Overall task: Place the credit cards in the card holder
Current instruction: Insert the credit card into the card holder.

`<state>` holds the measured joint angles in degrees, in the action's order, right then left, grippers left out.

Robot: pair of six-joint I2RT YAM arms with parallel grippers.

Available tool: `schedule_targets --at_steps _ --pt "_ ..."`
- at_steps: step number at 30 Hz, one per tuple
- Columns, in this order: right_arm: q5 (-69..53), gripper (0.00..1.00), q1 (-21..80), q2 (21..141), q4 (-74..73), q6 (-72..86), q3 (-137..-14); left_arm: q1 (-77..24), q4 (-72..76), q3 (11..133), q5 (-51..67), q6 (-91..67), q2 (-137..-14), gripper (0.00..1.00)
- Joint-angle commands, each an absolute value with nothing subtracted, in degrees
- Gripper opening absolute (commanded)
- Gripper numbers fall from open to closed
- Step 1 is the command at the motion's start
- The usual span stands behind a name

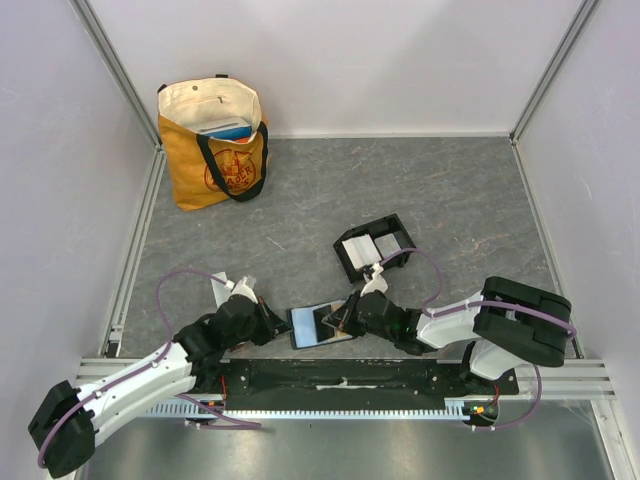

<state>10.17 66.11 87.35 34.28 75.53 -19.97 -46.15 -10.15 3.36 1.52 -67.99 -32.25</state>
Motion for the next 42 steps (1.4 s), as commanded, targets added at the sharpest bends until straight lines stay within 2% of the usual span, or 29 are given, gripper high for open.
schedule_targets --at_steps 1,16,18,21,26,28,35,42 --pt "7.8 0.00 66.4 88.6 33.1 77.5 -18.2 -46.3 -8.3 1.0 0.3 -69.9 -31.8 0.02" --pt "1.3 0.00 66.4 93.8 39.7 75.1 -21.6 -46.4 -8.2 0.8 0.3 -70.0 -31.6 0.02" --pt "1.5 0.05 66.4 93.3 38.3 74.0 -22.1 -46.3 -8.3 1.0 0.3 -70.0 -31.6 0.02" --pt "3.2 0.17 66.5 90.1 32.2 71.3 -23.9 -46.3 -8.5 1.1 0.2 -69.9 -31.6 0.02" --pt "11.3 0.52 66.7 84.5 16.1 66.9 -27.4 -46.3 -8.9 1.1 0.2 -69.9 -30.8 0.02" --pt "13.4 0.61 66.8 83.1 11.9 65.7 -28.4 -46.3 -9.1 1.2 0.3 -69.9 -30.4 0.02" --pt "10.2 0.62 67.0 85.7 12.6 63.5 -30.6 -46.3 -9.2 1.2 0.4 -69.6 -30.3 0.02" --pt "6.7 0.59 68.2 90.7 12.4 61.8 -35.0 -46.3 -9.1 1.1 0.6 -69.6 -30.3 0.02"
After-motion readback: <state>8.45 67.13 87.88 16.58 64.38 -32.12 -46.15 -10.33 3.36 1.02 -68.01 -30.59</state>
